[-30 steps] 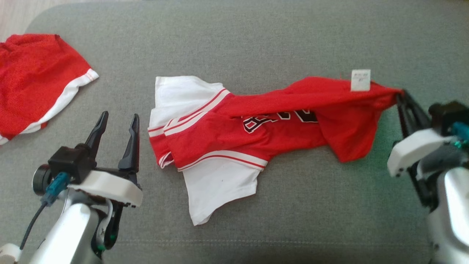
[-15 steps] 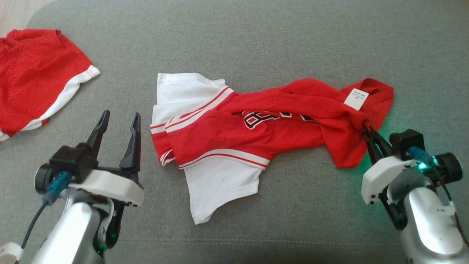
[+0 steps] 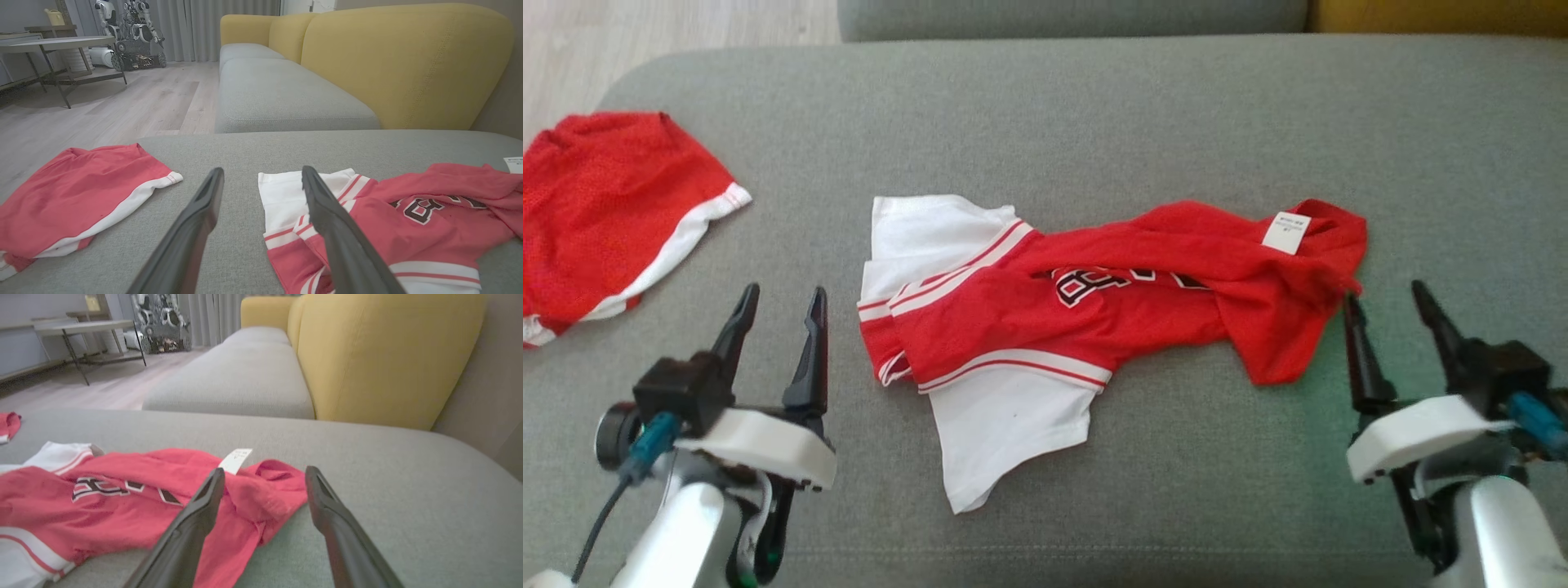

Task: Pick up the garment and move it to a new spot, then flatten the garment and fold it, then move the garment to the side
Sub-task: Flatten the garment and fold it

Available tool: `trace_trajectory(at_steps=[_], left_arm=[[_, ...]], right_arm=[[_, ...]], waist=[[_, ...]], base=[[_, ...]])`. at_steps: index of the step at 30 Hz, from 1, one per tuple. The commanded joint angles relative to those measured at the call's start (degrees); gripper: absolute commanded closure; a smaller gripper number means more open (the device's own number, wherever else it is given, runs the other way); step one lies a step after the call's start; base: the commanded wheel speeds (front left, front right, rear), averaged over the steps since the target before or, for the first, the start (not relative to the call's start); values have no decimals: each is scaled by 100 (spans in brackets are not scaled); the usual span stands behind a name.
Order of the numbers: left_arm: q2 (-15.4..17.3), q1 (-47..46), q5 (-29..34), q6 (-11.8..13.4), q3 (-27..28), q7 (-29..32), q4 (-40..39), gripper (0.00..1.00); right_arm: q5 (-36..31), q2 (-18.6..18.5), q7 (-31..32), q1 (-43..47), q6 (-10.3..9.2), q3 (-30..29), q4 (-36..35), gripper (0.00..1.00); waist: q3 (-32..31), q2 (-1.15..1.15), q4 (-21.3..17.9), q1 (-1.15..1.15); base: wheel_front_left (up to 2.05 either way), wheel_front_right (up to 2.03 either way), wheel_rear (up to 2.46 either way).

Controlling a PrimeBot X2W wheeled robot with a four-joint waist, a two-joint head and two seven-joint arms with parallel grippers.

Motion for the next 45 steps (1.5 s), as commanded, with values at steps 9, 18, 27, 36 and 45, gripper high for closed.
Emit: trace_trajectory(at_steps=[9, 18, 27, 36, 45], left_arm=[[239, 199, -30, 164, 268, 11, -281, 0], [300, 254, -48, 221, 253, 87, -430, 0], [322, 188, -39, 236, 216, 115, -475, 0], [53, -1121, -111, -157, -56, 526, 16, 0], [-355, -2802, -520, -785, -109, 1059, 2572, 0]], right_arm=[[256, 80, 356, 365, -4, 3, -1318, 0], [497, 87, 444, 522, -4, -24, -1525, 0], [496, 88, 465, 508, -4, -54, -1465, 0], [532, 88, 464, 217, -4, 27, -1575, 0], [589, 88, 366, -145, -4, 237, -1518, 0]], waist=[[-394, 0, -75, 0], [-386, 0, -60, 0], [-355, 0, -47, 0], [160, 0, -122, 0], [765, 0, -545, 0]], base=[[0, 0, 0], [0, 0, 0], [0, 0, 0], [0, 0, 0], [0, 0, 0]])
